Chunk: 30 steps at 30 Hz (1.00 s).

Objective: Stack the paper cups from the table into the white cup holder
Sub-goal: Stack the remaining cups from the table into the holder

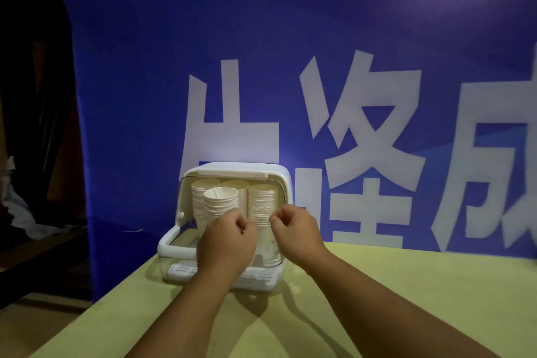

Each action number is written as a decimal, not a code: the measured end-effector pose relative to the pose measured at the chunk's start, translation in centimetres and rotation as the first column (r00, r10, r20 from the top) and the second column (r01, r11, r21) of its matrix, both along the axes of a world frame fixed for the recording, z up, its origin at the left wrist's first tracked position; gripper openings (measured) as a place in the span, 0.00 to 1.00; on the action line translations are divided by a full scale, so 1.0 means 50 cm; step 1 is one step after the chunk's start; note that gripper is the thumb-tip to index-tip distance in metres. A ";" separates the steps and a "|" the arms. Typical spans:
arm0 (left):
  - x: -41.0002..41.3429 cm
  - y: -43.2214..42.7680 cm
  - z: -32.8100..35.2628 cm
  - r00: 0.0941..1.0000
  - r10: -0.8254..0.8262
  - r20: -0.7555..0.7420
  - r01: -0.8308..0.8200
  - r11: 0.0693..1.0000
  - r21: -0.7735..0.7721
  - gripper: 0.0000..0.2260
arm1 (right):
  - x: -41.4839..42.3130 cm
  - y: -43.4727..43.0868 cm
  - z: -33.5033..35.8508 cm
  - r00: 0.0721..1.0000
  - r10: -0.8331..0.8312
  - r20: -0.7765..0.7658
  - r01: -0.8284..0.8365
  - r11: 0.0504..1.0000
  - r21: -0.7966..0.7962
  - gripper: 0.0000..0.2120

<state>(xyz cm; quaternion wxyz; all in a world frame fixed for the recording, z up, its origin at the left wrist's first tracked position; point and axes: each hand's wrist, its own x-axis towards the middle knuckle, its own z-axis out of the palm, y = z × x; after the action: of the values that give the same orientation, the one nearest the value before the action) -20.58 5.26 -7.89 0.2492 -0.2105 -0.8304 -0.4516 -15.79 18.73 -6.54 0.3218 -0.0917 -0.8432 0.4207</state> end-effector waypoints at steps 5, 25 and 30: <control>0.070 0.078 0.004 0.994 -0.075 0.078 0.086 0.985 -0.150 0.11 | 0.094 0.091 -0.012 0.992 -0.125 0.018 0.124 0.992 0.037 0.05; 0.401 0.614 -0.040 0.920 -0.369 0.130 0.390 0.846 -0.362 0.08 | 0.602 0.664 -0.094 0.791 -0.574 0.212 0.547 0.819 0.174 0.03; 0.452 0.777 -0.073 0.850 -0.466 0.244 0.520 0.812 -0.263 0.06 | 0.656 0.815 -0.133 0.688 -0.670 0.279 0.645 0.741 0.188 0.03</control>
<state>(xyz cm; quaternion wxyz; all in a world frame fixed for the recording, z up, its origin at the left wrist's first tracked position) 2.01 44.10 -11.52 0.0146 -0.4177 -0.8268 -0.3764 16.99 59.50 -13.20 0.3090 -0.4440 -0.8107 0.2239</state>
